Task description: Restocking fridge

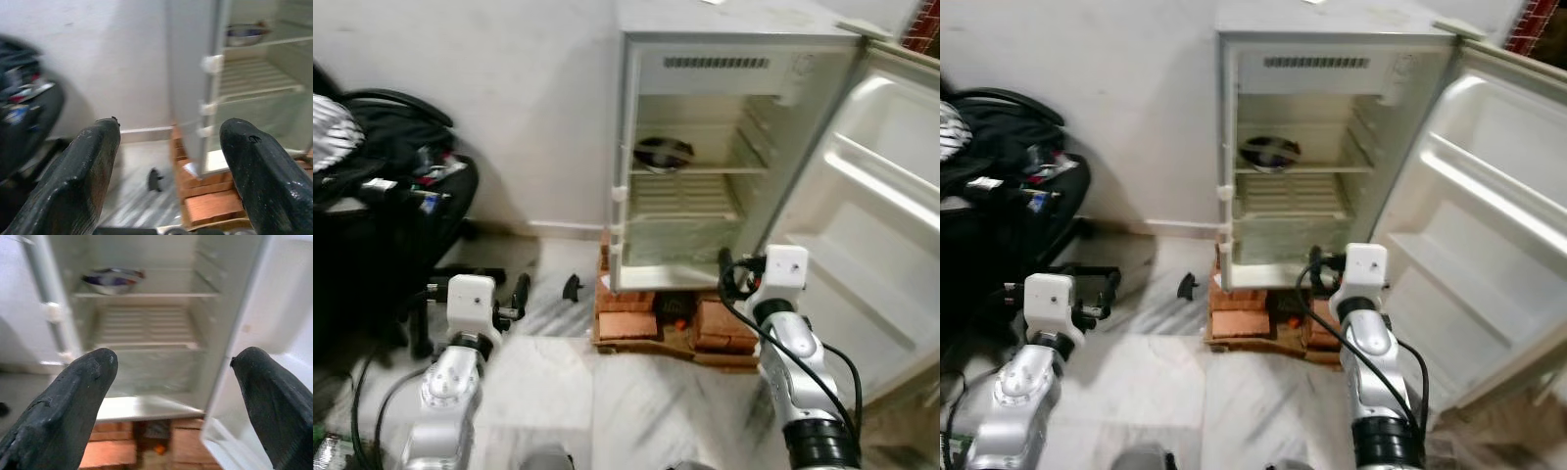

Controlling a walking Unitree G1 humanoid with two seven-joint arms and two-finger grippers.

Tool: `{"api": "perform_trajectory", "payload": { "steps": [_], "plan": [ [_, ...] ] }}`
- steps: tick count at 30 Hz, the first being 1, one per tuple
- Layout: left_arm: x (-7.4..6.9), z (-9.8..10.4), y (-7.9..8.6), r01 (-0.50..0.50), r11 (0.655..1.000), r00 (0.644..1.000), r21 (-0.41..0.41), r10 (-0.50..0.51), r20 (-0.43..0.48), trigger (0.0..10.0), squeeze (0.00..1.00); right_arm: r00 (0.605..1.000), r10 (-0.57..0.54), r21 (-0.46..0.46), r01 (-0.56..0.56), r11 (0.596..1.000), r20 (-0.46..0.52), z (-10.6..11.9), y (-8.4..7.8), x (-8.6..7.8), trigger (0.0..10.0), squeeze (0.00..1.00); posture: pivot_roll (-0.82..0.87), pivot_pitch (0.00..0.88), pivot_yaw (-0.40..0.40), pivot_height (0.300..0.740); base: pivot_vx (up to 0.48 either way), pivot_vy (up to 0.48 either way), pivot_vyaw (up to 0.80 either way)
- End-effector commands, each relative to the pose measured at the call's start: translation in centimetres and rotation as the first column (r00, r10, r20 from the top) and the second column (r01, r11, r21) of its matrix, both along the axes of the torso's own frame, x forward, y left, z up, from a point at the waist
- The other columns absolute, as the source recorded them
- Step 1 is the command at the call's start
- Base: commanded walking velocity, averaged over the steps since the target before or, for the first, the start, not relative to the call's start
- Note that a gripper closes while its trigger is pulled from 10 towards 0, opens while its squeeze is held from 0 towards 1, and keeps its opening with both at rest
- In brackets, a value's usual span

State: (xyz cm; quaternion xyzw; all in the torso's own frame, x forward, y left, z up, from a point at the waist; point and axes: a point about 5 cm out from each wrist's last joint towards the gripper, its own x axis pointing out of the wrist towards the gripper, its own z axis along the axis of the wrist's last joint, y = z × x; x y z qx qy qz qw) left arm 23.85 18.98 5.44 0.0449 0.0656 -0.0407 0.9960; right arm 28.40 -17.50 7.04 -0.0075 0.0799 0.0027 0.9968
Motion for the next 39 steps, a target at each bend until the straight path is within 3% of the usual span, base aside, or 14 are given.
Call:
{"api": "perform_trajectory", "payload": {
  "steps": [1, 6, 8, 15, 18, 25, 32, 35, 39],
  "plan": [
    [-0.1, 0.1, -0.8, 0.018, 1.0, 1.0, 0.013, -0.018, 0.003, 10.0, 0.0, 1.0, 0.018, -0.031, -0.017, 0.999, 0.016, 0.4, -0.3, -0.1, 10.0, 0.0, 0.11, 0.024, -0.027, 0.74, 0.0, -0.48, -0.8],
    [-0.5, -0.3, -1.8, 0.074, 0.996, 0.997, 0.049, -0.073, -0.018, 10.0, 0.0, 1.0, 0.023, -0.002, -0.023, 1.0, 0.009, 0.2, 0.0, -0.1, 10.0, 0.0, 0.11, 0.034, -0.02, 0.74, 0.0, -0.48, -0.32],
    [-0.5, -0.3, -1.8, 0.084, 0.995, 0.996, 0.051, -0.083, -0.026, 10.0, 0.0, 1.0, 0.012, -0.039, -0.012, 0.999, 0.009, 0.1, -0.2, -0.1, 10.0, 0.0, 0.11, 0.033, -0.017, 0.74, 0.0, -0.467, 0.0],
    [-0.5, -0.3, -2.0, 0.113, 0.991, 0.993, 0.075, -0.111, -0.03, 10.0, 0.0, 1.0, -0.021, -0.027, 0.02, 0.999, -0.023, -0.3, -0.4, -0.2, 10.0, 0.0, 0.11, 0.035, -0.013, 0.74, 0.0, -0.455, 0.0],
    [-0.6, -0.3, -2.1, 0.118, 0.989, 0.993, 0.085, -0.116, -0.031, 10.0, 0.0, 0.998, -0.029, -0.072, 0.025, 0.997, -0.054, -0.7, -0.4, -0.2, 10.0, 0.0, 0.12, 0.038, -0.014, 0.74, 0.0, -0.453, 0.0],
    [-0.3, 0.1, -1.4, 0.083, 0.993, 0.997, 0.089, -0.082, -0.013, 10.0, 0.0, 0.999, 0.039, 0.114, -0.038, 0.993, -0.012, -0.5, 0.8, 0.1, 10.0, 0.0, 0.12, 0.031, -0.007, 0.74, 0.0, -0.478, 0.0],
    [0.1, 0.2, -1.6, 0.088, 0.991, 0.996, 0.096, -0.087, -0.011, 10.0, 0.0, 0.998, 0.058, 0.144, -0.056, 0.988, -0.01, -0.2, 1.2, 0.1, 10.0, 0.0, 0.12, 0.036, 0.0, 0.74, 0.0, -0.48, 0.0],
    [0.2, 0.1, -1.7, 0.086, 0.992, 0.996, 0.09, -0.085, -0.013, 10.0, 0.0, 0.977, 0.214, 0.232, -0.205, 0.951, -0.012, -0.3, 2.6, -0.5, 10.0, 0.0, 0.11, 0.037, 0.001, 0.74, 0.0, -0.48, 0.0],
    [0.3, 0.2, -1.6, 0.07, 0.995, 0.998, 0.068, -0.07, -0.005, 10.0, 0.0, 0.963, 0.267, 0.224, -0.254, 0.941, -0.029, -0.4, 2.9, -0.5, 10.0, 0.0, 0.11, 0.033, -0.004, 0.74, 0.0, -0.078, 0.0]
  ]
}}
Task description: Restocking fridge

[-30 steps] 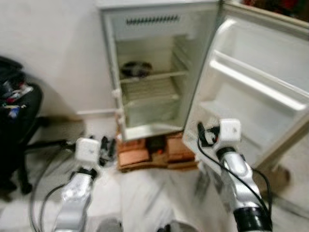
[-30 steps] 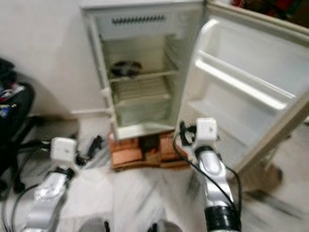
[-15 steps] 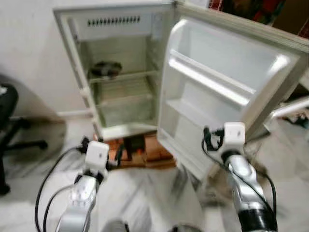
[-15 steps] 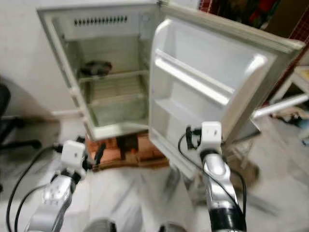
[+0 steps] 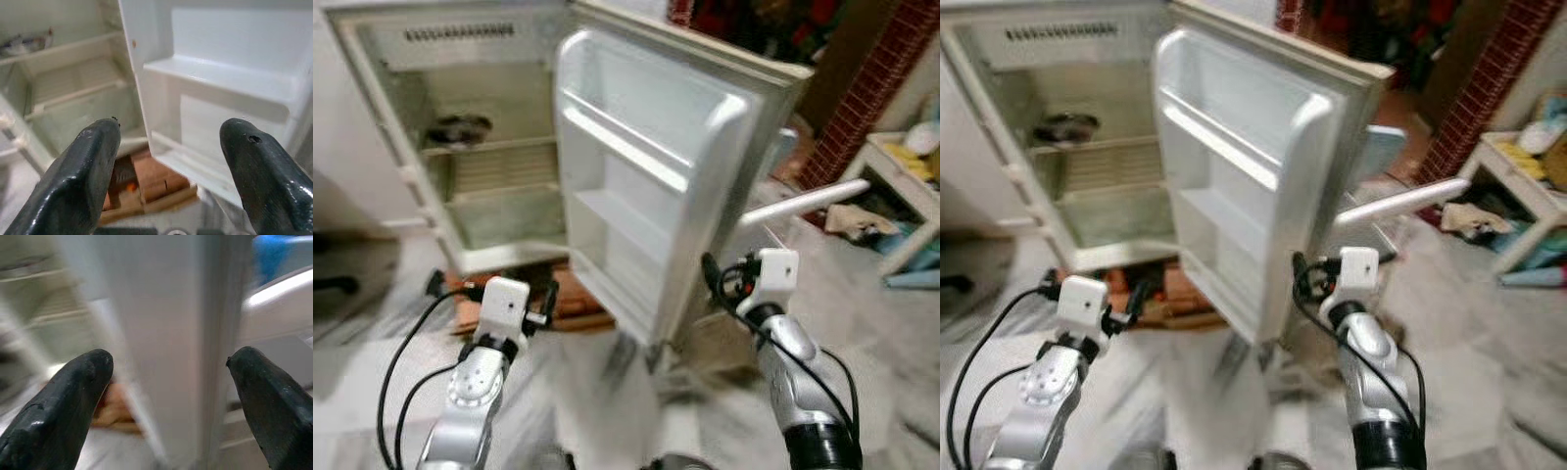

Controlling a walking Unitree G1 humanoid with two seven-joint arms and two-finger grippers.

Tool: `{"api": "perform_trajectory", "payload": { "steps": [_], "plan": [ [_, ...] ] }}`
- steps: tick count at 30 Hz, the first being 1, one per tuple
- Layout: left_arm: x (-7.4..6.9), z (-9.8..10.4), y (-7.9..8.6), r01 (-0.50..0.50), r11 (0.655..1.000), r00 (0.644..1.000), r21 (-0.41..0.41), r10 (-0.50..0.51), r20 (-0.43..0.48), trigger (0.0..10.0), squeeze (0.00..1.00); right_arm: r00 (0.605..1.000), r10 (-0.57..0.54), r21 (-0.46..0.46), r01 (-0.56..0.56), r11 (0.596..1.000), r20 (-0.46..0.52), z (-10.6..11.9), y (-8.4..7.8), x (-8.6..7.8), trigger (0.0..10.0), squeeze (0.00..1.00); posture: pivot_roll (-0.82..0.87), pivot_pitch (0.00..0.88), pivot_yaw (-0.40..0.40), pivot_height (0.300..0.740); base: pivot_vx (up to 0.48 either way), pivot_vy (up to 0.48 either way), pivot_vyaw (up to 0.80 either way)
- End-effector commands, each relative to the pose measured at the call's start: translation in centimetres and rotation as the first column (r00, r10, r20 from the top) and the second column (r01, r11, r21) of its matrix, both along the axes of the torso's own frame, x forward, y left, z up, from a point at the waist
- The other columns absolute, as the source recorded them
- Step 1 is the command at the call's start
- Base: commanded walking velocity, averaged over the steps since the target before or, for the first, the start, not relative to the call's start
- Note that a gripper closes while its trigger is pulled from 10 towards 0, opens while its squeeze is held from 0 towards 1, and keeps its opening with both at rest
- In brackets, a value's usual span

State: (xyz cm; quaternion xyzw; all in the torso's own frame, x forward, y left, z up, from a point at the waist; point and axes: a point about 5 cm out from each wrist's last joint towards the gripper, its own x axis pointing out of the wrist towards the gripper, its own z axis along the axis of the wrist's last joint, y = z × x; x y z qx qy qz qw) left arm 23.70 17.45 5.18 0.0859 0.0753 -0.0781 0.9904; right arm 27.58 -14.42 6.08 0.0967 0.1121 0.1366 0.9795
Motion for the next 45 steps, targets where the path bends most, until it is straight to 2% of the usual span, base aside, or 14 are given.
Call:
{"api": "perform_trajectory", "payload": {
  "steps": [1, 10, 12, 15, 23, 29, 32, 36, 37, 38, 39, 40, 44, 45],
  "plan": [
    [0.4, 0.5, 0.1, -0.014, 1.0, 1.0, -0.013, 0.014, 0.018, 10.0, 0.0, 1.0, 0.001, -0.013, -0.001, 1.0, 0.016, 0.6, -0.4, 0.5, 10.0, 0.0, 0.11, 0.033, -0.004, 0.74, 0.0, 0.0, 0.0],
    [0.6, 0.4, 0.9, -0.085, 0.996, 0.996, 0.008, 0.085, 0.021, 10.0, 0.0, 0.992, -0.071, -0.09, 0.081, 0.993, 0.106, 2.0, -1.2, 2.4, 10.0, 0.0, 0.13, 0.031, -0.006, 0.74, 0.0, 0.0, 0.36],
    [0.6, 0.5, 1.4, -0.118, 0.993, 0.993, 0.024, 0.118, 0.033, 10.0, 0.0, 0.981, -0.139, -0.11, 0.154, 0.982, 0.136, 2.8, -1.8, 3.3, 10.0, 0.0, 0.13, 0.031, -0.005, 0.74, 0.0, 0.0, 0.8],
    [0.7, 0.6, 2.3, -0.165, 0.986, 0.986, 0.033, 0.164, 0.038, 10.0, 0.0, 0.971, -0.157, -0.106, 0.177, 0.978, 0.179, 4.1, -1.8, 4.3, 10.0, 0.0, 0.13, 0.031, -0.002, 0.74, 0.0, 0.0, 0.8],
    [0.9, 0.8, 2.4, -0.161, 0.987, 0.986, 0.027, 0.16, 0.053, 10.0, 0.0, 0.957, -0.202, -0.105, 0.228, 0.968, 0.21, 4.8, -2.1, 5.0, 10.0, 0.0, 0.14, 0.033, -0.001, 0.74, 0.0, 0.0, 0.8],
    [0.7, 0.8, 2.3, -0.157, 0.987, 0.987, 0.032, 0.156, 0.051, 10.0, 0.0, 0.938, -0.256, -0.125, 0.29, 0.949, 0.233, 5.2, -2.4, 5.2, 10.0, 0.0, 0.14, 0.036, -0.001, 0.74, 0.0, 0.0, 0.16],
    [0.5, 0.8, 2.2, -0.146, 0.989, 0.988, 0.032, 0.144, 0.057, 10.0, 0.0, 0.938, -0.262, -0.128, 0.296, 0.947, 0.228, 4.9, -2.7, 4.8, 10.0, 0.0, 0.14, 0.038, -0.003, 0.74, 0.283, 0.0, 0.0],
    [0.2, 0.7, 2.1, -0.145, 0.989, 0.988, 0.029, 0.143, 0.055, 10.0, 0.0, 0.943, -0.269, -0.14, 0.299, 0.944, 0.195, 3.9, -3.4, 2.9, 10.0, 0.0, 0.14, 0.042, -0.006, 0.74, 0.345, 0.0, 0.0],
    [0.0, 0.7, 2.2, -0.144, 0.989, 0.988, 0.029, 0.143, 0.052, 10.0, 0.0, 0.949, -0.26, -0.157, 0.289, 0.944, 0.179, 3.3, -3.6, 1.7, 10.0, 0.0, 0.13, 0.045, -0.006, 0.74, 0.356, 0.0, 0.0],
    [0.0, 0.7, 2.2, -0.144, 0.989, 0.988, 0.029, 0.143, 0.052, 10.0, 0.0, 0.949, -0.26, -0.157, 0.289, 0.944, 0.179, 3.3, -3.6, 1.7, 10.0, 0.0, 0.13, 0.045, -0.006, 0.74, 0.356, 0.0, 0.0],
    [-0.6, 0.4, 2.2, -0.138, 0.99, 0.99, 0.031, 0.137, 0.039, 10.0, 0.0, 0.957, -0.247, -0.183, 0.273, 0.944, 0.153, 2.5, -3.9, -0.1, 10.0, 0.0, 0.13, 0.045, -0.006, 0.74, 0.352, 0.0, 0.0],
    [-0.8, 0.2, 2.4, -0.135, 0.99, 0.99, 0.035, 0.134, 0.034, 10.0, 0.0, 0.96, -0.243, -0.197, 0.268, 0.943, 0.142, 2.2, -4.0, -0.8, 10.0, 0.0, 0.12, 0.047, -0.005, 0.74, 0.349, 0.0, 0.0],
    [-2.2, -0.4, 3.8, -0.168, 0.984, 0.986, 0.063, 0.168, 0.011, 10.0, 0.0, 0.963, -0.257, -0.23, 0.27, 0.935, 0.086, 1.2, -5.2, -3.8, 10.0, 0.0, 0.12, 0.053, -0.005, 0.74, 0.355, 0.0, 0.0],
    [-2.2, -0.4, 3.8, -0.168, 0.984, 0.986, 0.063, 0.168, 0.011, 10.0, 0.0, 0.963, -0.257, -0.23, 0.27, 0.935, 0.086, 1.2, -5.2, -3.8, 10.0, 0.0, 0.12, 0.053, -0.005, 0.74, 0.364, 0.0, 0.0]
  ]
}}
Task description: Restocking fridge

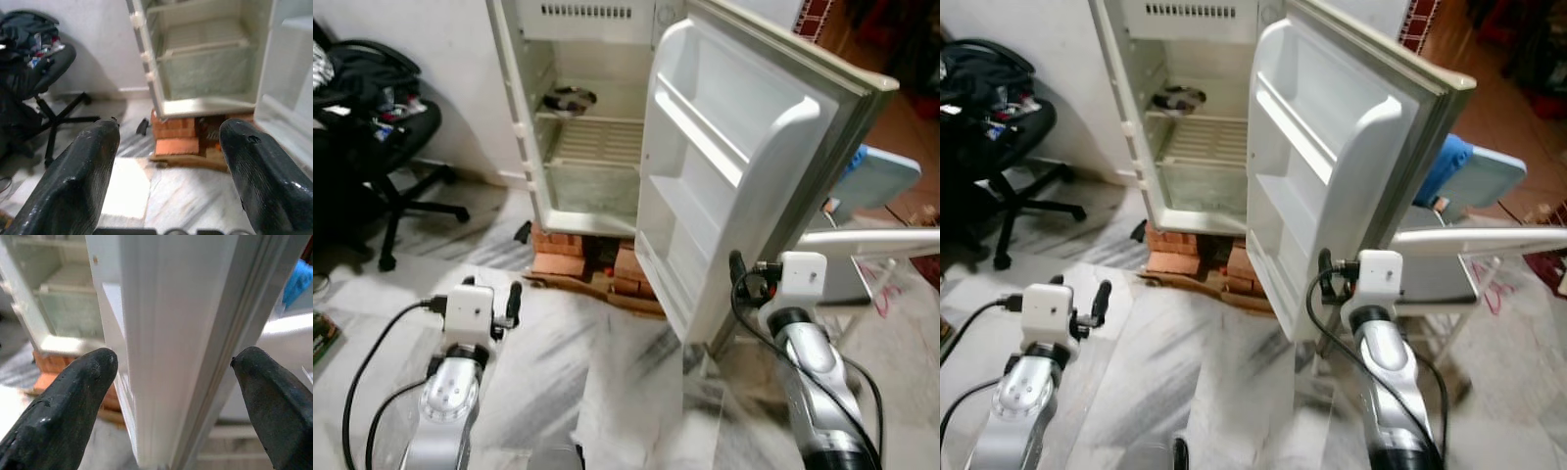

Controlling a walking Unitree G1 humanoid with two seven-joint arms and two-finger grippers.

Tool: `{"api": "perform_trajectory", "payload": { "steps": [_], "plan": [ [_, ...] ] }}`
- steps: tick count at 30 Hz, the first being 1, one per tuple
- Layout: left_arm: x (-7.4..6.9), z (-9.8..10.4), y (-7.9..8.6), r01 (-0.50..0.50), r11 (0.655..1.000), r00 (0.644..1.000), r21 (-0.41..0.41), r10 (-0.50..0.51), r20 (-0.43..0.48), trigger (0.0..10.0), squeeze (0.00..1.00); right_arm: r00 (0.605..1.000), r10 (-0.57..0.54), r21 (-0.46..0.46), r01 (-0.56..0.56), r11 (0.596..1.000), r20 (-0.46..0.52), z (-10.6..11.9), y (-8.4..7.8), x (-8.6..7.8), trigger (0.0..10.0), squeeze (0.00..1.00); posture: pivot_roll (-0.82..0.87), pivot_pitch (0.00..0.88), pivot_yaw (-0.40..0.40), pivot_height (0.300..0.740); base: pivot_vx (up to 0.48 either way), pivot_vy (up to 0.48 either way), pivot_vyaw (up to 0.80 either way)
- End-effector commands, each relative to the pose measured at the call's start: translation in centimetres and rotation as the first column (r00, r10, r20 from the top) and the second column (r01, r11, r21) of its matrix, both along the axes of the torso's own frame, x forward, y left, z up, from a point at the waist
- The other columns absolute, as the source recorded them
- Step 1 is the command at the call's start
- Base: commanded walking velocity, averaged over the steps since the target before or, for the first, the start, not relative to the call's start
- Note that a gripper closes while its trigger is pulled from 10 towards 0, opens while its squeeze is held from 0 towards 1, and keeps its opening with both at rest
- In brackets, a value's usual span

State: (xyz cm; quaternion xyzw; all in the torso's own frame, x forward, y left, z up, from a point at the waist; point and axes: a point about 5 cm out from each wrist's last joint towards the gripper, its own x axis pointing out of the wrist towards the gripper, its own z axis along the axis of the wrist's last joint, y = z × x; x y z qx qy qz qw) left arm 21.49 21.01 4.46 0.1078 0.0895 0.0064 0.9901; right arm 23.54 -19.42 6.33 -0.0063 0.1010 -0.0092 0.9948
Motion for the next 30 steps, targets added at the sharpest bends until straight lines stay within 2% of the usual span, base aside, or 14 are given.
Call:
{"api": "perform_trajectory", "payload": {
  "steps": [1, 6, 8, 18, 24, 28, 29, 30],
  "plan": [
    [-0.1, 0.3, 0.4, -0.003, 1.0, 1.0, 0.007, 0.003, 0.015, 10.0, 0.0, 1.0, 0.001, -0.012, -0.001, 1.0, 0.023, 0.9, -0.3, 0.1, 10.0, 0.0, 0.12, 0.055, -0.004, 0.74, 0.364, 0.0, 0.0],
    [-0.2, 0.4, 0.2, 0.013, 1.0, 1.0, 0.02, -0.013, 0.018, 10.0, 0.0, 0.999, -0.007, -0.031, 0.008, 0.999, 0.035, 1.4, -0.5, 0.7, 10.0, 0.0, 0.12, 0.054, -0.005, 0.74, 0.443, 0.0, 0.0],
    [-0.1, 0.6, -0.1, 0.015, 1.0, 1.0, 0.017, -0.016, 0.024, 10.0, 0.0, 0.998, -0.011, -0.033, 0.012, 0.999, 0.056, 2.1, -0.3, 1.5, 10.0, 0.0, 0.12, 0.053, -0.009, 0.74, 0.446, 0.0, 0.0],
    [-0.5, 0.5, -0.3, 0.005, 1.0, 1.0, 0.001, -0.005, 0.023, 10.0, 0.0, 0.998, 0.004, -0.032, -0.002, 0.999, 0.056, 2.5, 0.1, 1.6, 10.0, 0.0, 0.13, 0.056, -0.014, 0.74, 0.394, -0.228, 0.0],
    [-0.7, 0.4, -0.3, 0.001, 1.0, 1.0, -0.014, -0.001, 0.011, 10.0, 0.0, 0.999, 0.009, -0.02, -0.008, 1.0, 0.051, 2.5, 0.3, 1.7, 10.0, 0.0, 0.13, 0.058, -0.014, 0.74, 0.0, 0.0, 0.0],
    [-0.8, 0.4, -0.3, 0.002, 1.0, 1.0, -0.012, -0.002, 0.007, 10.0, 0.0, 0.994, 0.101, 0.073, -0.104, 0.992, 0.036, 2.4, 1.1, 1.3, 10.0, 0.0, 0.13, 0.059, -0.015, 0.74, 0.0, 0.0, 0.0],
    [-0.8, 0.4, -0.4, 0.002, 1.0, 1.0, -0.014, -0.002, 0.006, 10.0, 0.0, 0.984, 0.179, 0.133, -0.179, 0.975, 0.014, 2.2, 1.6, 1.1, 10.0, 0.0, 0.13, 0.059, -0.015, 0.74, 0.0, 0.0, 0.0],
    [-0.8, 0.3, -0.4, 0.003, 1.0, 1.0, -0.016, -0.003, 0.003, 10.0, 0.0, 0.959, 0.284, 0.205, -0.274, 0.94, -0.02, 1.8, 2.3, 0.7, 10.0, 0.0, 0.13, 0.059, -0.016, 0.74, 0.0, 0.0, 0.0]
  ]
}}
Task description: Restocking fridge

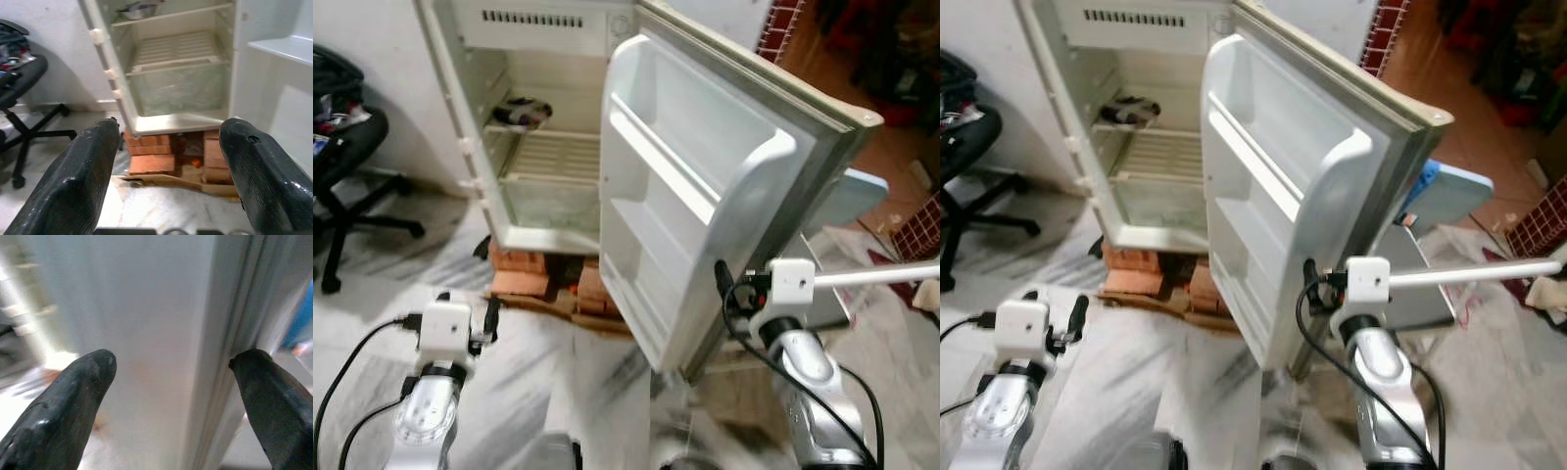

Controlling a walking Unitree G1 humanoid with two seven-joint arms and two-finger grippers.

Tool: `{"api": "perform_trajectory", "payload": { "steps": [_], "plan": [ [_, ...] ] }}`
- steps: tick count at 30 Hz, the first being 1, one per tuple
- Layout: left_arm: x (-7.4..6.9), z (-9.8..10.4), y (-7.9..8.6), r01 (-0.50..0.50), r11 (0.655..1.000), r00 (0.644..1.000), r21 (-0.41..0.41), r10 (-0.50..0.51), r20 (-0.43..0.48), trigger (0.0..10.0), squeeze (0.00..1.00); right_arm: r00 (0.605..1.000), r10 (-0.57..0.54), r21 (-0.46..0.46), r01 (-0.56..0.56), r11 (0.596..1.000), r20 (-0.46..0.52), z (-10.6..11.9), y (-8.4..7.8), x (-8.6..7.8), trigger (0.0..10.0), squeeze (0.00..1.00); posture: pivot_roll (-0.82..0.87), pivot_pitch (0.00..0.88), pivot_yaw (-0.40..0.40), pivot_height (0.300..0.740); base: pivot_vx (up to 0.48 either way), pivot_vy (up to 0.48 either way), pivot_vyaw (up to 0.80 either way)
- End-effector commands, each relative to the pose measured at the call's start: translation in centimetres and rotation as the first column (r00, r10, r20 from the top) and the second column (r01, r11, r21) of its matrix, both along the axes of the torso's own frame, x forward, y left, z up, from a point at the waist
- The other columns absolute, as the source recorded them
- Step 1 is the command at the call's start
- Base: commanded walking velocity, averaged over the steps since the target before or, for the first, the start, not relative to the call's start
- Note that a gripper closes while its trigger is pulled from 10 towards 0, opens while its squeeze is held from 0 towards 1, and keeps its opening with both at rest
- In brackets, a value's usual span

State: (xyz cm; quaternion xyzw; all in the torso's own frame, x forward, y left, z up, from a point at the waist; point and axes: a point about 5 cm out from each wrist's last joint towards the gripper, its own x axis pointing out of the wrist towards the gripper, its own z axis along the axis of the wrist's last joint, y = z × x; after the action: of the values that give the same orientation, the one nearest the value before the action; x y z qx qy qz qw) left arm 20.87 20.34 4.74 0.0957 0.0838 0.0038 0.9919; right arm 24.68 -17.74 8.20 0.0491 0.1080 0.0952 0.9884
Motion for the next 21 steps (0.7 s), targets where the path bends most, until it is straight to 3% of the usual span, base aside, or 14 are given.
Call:
{"api": "perform_trajectory", "payload": {
  "steps": [1, 3, 4, 6, 9, 10, 11, 14, 21],
  "plan": [
    [-0.3, 0.0, 0.3, 0.0, 1.0, 1.0, 0.007, 0.0, -0.011, 10.0, 0.0, 0.981, 0.179, 0.111, -0.171, 0.979, -0.068, -0.3, 1.1, -0.8, 10.0, 0.0, 0.13, 0.059, -0.016, 0.74, 0.0, 0.0, 0.0],
    [-0.4, -0.1, 0.2, 0.002, 1.0, 1.0, 0.005, -0.002, -0.017, 10.0, 0.0, 0.948, 0.295, 0.082, -0.287, 0.954, -0.118, -0.9, 1.2, -1.3, 10.0, 0.0, 0.13, 0.059, -0.018, 0.74, 0.0, 0.0, 0.0],
    [-0.4, -0.1, 0.2, 0.002, 1.0, 1.0, 0.005, -0.002, -0.017, 10.0, 0.0, 0.948, 0.295, 0.082, -0.287, 0.954, -0.118, -0.9, 1.2, -1.3, 10.0, 0.0, 0.13, 0.059, -0.018, 0.74, 0.0, 0.0, 0.0],
    [-0.4, -0.1, 0.2, 0.003, 1.0, 1.0, 0.004, -0.003, -0.02, 10.0, 0.0, 0.957, 0.251, -0.012, -0.255, 0.967, -0.143, -1.2, -0.1, -0.4, 10.0, 0.0, 0.13, 0.06, -0.021, 0.74, 0.0, 0.0, 0.0],
    [-0.4, -0.1, 0.2, 0.003, 1.0, 1.0, 0.004, -0.003, -0.021, 10.0, 0.0, 0.965, 0.217, -0.044, -0.225, 0.973, -0.15, -1.2, -0.8, 0.1, 10.0, 0.0, 0.13, 0.059, -0.023, 0.74, 0.0, 0.0, 0.0],
    [-0.4, -0.2, 0.2, -0.002, 1.0, 1.0, 0.006, 0.002, -0.024, 10.0, 0.0, 0.996, 0.068, -0.126, -0.076, 0.989, -0.065, 0.2, -2.9, 2.3, 10.0, 0.0, 0.14, 0.06, -0.024, 0.74, 0.0, 0.0, 0.0],
    [-0.4, -0.2, 0.2, -0.002, 1.0, 1.0, 0.006, 0.002, -0.024, 10.0, 0.0, 0.996, 0.068, -0.126, -0.076, 0.989, -0.065, 0.2, -2.9, 2.3, 10.0, 0.0, 0.14, 0.06, -0.024, 0.74, 0.0, 0.0, 0.0],
    [-0.6, -0.3, 0.3, -0.008, 1.0, 0.999, 0.01, 0.008, -0.032, 10.0, 0.0, 0.996, -0.042, -0.144, 0.053, 0.988, 0.079, 3.5, -4.6, 4.6, 10.0, 0.0, 0.14, 0.062, -0.019, 0.74, 0.0, 0.0, 0.0],
    [-0.6, -0.3, 0.5, -0.005, 1.0, 0.999, 0.02, 0.006, -0.04, 10.0, 0.0, 0.969, -0.108, -0.094, 0.132, 0.987, 0.224, 7.9, -5.3, 7.2, 10.0, 0.0, 0.15, 0.06, -0.014, 0.74, 0.0, 0.0, 0.0]
  ]
}}
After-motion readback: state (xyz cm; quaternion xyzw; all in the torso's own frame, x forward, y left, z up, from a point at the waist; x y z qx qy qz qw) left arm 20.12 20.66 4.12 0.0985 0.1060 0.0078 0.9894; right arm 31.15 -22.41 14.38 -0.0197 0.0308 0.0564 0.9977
